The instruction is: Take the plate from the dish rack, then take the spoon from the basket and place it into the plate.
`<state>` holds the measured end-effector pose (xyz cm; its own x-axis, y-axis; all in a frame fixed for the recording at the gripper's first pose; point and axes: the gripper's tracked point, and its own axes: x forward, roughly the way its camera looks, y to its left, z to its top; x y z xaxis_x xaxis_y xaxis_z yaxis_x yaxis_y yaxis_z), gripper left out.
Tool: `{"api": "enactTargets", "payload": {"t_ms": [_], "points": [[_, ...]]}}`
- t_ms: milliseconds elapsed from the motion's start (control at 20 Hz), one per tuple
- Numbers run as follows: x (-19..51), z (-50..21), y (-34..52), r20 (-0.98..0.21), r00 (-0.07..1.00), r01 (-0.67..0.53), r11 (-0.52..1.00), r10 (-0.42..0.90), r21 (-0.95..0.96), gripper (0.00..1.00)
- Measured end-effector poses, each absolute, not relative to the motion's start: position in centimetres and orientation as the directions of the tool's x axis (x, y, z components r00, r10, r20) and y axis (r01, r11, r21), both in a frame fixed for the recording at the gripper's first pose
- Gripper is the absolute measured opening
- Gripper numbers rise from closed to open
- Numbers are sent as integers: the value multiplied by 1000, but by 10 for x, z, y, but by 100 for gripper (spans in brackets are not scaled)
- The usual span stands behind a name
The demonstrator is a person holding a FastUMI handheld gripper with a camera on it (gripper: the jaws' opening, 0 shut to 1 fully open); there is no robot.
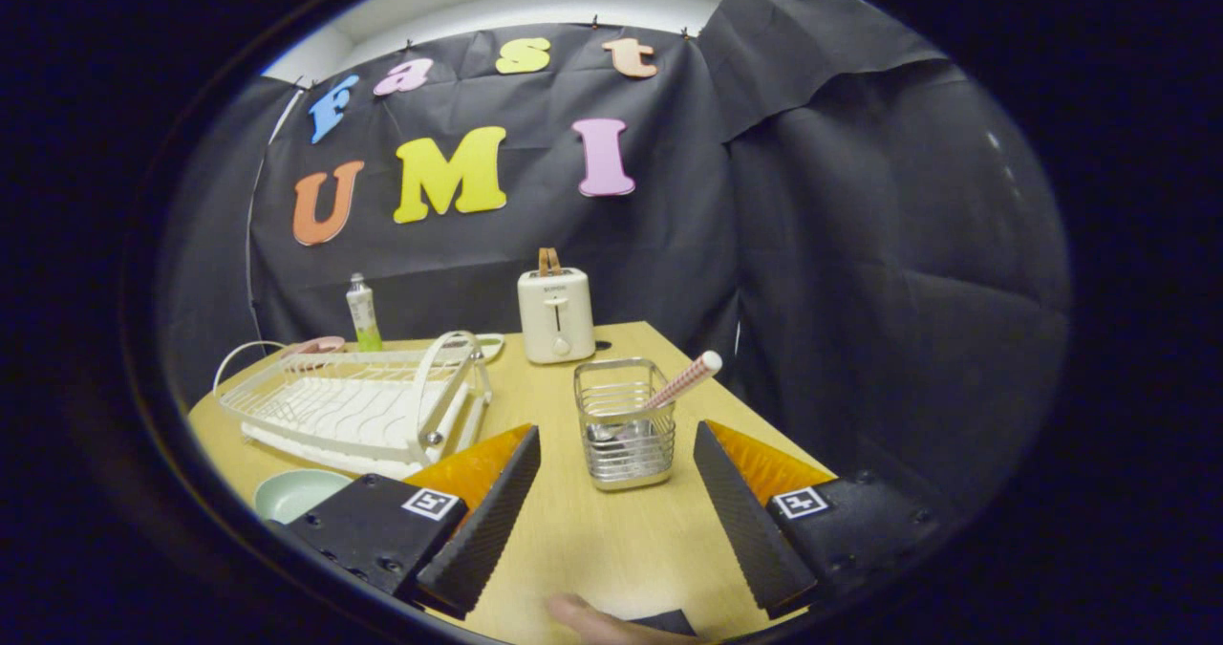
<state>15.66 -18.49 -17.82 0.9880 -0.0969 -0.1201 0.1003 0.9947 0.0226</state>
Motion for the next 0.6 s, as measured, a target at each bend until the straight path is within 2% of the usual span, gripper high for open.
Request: {"api": "enactTargets", "payload": {"t_ms": [300, 400, 500, 600], "points": [[216, -161, -210, -102, 989, 120, 985, -108, 124, 100], [231, -153, -209, -73, 992, 110, 977, -98, 182, 96], [236, -139, -214, -3, 992, 127, 978, -128, 164, 61], [234, -134, -200, -8, 992, 123, 981, -123, 151, 26]]}}
